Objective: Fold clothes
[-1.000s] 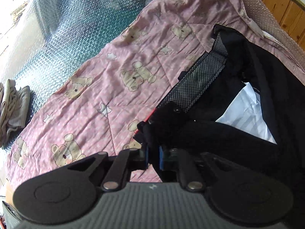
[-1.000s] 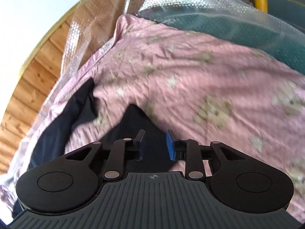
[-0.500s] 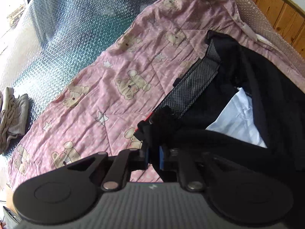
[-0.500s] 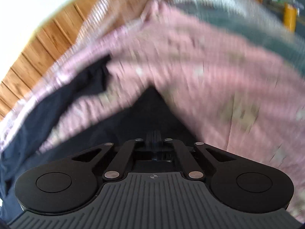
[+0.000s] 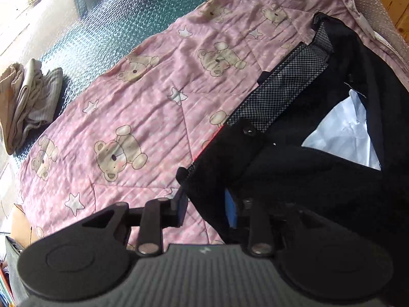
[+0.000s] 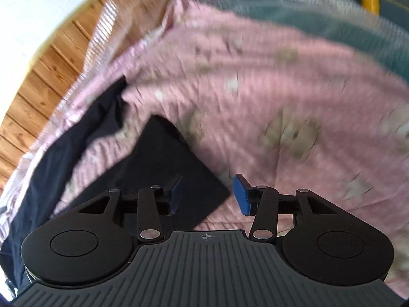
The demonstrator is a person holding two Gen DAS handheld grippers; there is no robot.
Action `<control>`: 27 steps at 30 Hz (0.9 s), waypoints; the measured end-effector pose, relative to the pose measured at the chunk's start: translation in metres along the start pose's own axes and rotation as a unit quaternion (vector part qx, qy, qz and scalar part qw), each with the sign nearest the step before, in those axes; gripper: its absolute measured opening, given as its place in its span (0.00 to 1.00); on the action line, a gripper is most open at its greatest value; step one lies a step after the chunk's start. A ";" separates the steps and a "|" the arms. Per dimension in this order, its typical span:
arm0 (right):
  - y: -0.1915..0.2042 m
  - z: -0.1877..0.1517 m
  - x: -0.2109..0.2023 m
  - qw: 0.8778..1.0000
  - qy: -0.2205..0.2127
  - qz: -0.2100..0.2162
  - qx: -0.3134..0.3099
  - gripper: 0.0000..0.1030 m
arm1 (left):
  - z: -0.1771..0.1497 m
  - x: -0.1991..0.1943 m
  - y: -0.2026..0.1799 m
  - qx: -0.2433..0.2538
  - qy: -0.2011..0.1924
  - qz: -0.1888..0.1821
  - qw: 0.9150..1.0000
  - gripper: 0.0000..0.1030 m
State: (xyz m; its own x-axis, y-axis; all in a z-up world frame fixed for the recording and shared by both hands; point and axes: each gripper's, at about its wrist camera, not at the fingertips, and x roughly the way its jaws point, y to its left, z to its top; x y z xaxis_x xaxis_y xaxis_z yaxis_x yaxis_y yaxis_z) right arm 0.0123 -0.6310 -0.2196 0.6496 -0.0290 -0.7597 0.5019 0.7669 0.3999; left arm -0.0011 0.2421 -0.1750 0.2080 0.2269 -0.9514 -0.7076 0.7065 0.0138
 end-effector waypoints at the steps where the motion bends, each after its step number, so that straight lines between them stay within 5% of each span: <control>1: 0.004 -0.007 0.005 1.000 -0.003 0.003 -0.010 0.48 | -0.003 -0.004 -0.002 0.004 -0.005 -0.003 1.000 0.30; 2: 0.009 -0.013 0.009 1.000 -0.006 0.007 -0.021 0.47 | -0.006 -0.008 -0.003 0.008 -0.009 -0.003 1.000 0.30; 4: 0.024 -0.016 0.010 0.998 -0.005 0.016 -0.053 0.07 | -0.007 -0.017 0.000 0.009 -0.018 -0.003 1.000 0.30; 5: 0.031 -0.018 0.010 0.997 -0.006 0.021 -0.068 0.01 | -0.007 -0.021 0.003 0.006 -0.021 -0.002 1.000 0.30; 10: 0.035 0.000 -0.067 0.996 -0.053 0.062 -0.034 0.00 | -0.006 -0.057 0.028 -0.027 -0.057 -0.004 0.998 0.30; 13: 0.016 -0.010 -0.051 0.999 0.022 0.004 -0.043 0.00 | -0.009 -0.069 0.043 -0.043 -0.074 -0.010 0.996 0.30; 16: -0.003 -0.019 -0.036 0.993 0.093 -0.054 -0.050 0.08 | -0.019 -0.065 0.050 -0.051 -0.059 -0.004 0.997 0.30; 18: -0.017 -0.015 -0.039 0.993 0.074 -0.081 -0.033 0.32 | -0.030 -0.066 0.050 -0.050 -0.055 -0.003 0.997 0.30; 21: -0.012 0.008 -0.066 0.998 -0.001 -0.059 -0.037 0.57 | -0.043 -0.070 0.042 -0.042 -0.056 -0.007 0.998 0.30; 25: 0.008 0.032 -0.018 0.993 0.044 -0.011 -0.110 0.65 | -0.061 -0.075 0.027 -0.030 -0.056 -0.014 0.998 0.30; 26: 0.014 0.034 -0.001 0.989 0.062 -0.002 -0.131 0.60 | -0.065 -0.076 0.023 -0.027 -0.056 -0.016 0.998 0.30; 27: 0.020 0.034 0.012 0.986 0.077 0.003 -0.150 0.19 | -0.070 -0.077 0.020 -0.024 -0.056 -0.018 0.998 0.30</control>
State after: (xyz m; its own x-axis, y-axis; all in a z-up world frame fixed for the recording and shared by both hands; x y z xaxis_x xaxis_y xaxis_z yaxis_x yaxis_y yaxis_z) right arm 0.0497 -0.6382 -0.2032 0.5453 0.0559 -0.8364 0.2921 0.9226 0.2521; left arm -0.0783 0.1917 -0.1227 0.3059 0.2779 -0.9106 -0.7291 0.6834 -0.0363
